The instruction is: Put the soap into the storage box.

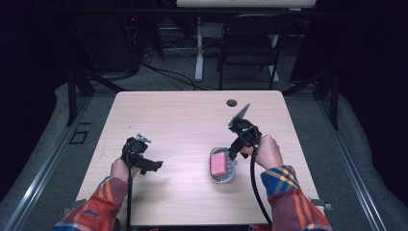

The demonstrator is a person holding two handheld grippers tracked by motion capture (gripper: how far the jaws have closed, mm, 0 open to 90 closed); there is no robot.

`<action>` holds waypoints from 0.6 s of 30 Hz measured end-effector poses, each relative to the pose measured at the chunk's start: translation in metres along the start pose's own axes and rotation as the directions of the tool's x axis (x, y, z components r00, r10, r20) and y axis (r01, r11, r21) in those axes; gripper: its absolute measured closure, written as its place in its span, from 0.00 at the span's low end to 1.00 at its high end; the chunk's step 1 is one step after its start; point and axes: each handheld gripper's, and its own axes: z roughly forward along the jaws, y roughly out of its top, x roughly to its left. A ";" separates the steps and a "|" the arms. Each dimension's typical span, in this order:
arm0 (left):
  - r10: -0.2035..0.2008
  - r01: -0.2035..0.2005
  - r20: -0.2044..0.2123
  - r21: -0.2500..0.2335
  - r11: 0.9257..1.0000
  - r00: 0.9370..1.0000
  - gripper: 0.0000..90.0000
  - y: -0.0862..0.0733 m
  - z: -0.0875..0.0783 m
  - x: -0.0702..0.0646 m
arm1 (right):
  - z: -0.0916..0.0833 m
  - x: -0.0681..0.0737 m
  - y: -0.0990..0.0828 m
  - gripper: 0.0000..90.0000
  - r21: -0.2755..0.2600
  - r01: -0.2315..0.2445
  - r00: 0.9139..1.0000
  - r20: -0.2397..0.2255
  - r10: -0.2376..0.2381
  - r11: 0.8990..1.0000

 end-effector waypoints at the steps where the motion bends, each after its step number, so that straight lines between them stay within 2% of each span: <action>1: -0.001 0.001 -0.001 0.000 1.000 1.000 0.00 0.000 0.000 0.000 | -0.001 -0.001 -0.002 0.38 -0.008 0.006 1.000 0.001 -0.006 1.000; 3: -0.002 0.002 0.001 -0.001 1.000 1.000 0.00 0.000 0.000 0.000 | -0.005 -0.006 -0.009 0.34 -0.017 0.019 1.000 0.012 -0.019 1.000; 4: -0.003 0.003 0.001 0.000 1.000 1.000 0.00 0.000 0.000 0.000 | -0.006 -0.009 -0.016 0.30 -0.049 0.004 1.000 0.019 -0.003 0.999; 6: -0.002 0.002 0.000 -0.002 1.000 1.000 0.00 0.000 0.000 0.000 | -0.009 -0.012 -0.019 0.28 -0.031 0.016 0.999 0.034 -0.015 0.999; 8: -0.002 0.002 0.001 -0.001 1.000 1.000 0.00 0.000 -0.001 0.000 | -0.012 -0.020 -0.029 0.20 -0.051 0.011 0.998 0.056 -0.008 0.999; 11: -0.003 0.003 -0.002 -0.001 1.000 1.000 0.00 0.000 -0.001 0.000 | -0.012 -0.023 -0.036 0.19 -0.067 0.015 0.997 0.074 -0.010 0.998; 12: -0.004 0.004 -0.001 0.000 1.000 1.000 0.00 0.000 0.000 0.001 | -0.012 -0.028 -0.046 0.16 -0.085 0.019 0.995 0.095 -0.011 0.996; 14: -0.005 0.005 -0.001 0.000 1.000 1.000 0.00 0.000 0.000 0.001 | -0.012 -0.030 -0.049 0.16 -0.092 0.013 0.996 0.085 -0.005 0.996; 15: -0.005 0.005 -0.001 0.000 1.000 1.000 0.00 0.000 0.000 0.001 | -0.012 -0.033 -0.055 0.16 -0.092 0.012 0.995 0.098 -0.003 0.996; 16: -0.005 0.005 -0.003 0.000 1.000 1.000 0.00 0.000 0.000 0.000 | -0.011 -0.039 -0.063 0.15 -0.095 0.008 0.996 0.091 0.000 0.995; 17: -0.005 0.005 -0.003 0.000 1.000 1.000 0.00 0.000 0.000 0.000 | -0.011 -0.039 -0.063 0.15 -0.095 0.008 0.996 0.091 0.000 0.995; 18: -0.005 0.005 -0.003 0.001 1.000 1.000 0.00 0.000 0.000 0.000 | -0.009 -0.042 -0.067 0.14 -0.111 0.004 0.996 0.087 0.006 0.994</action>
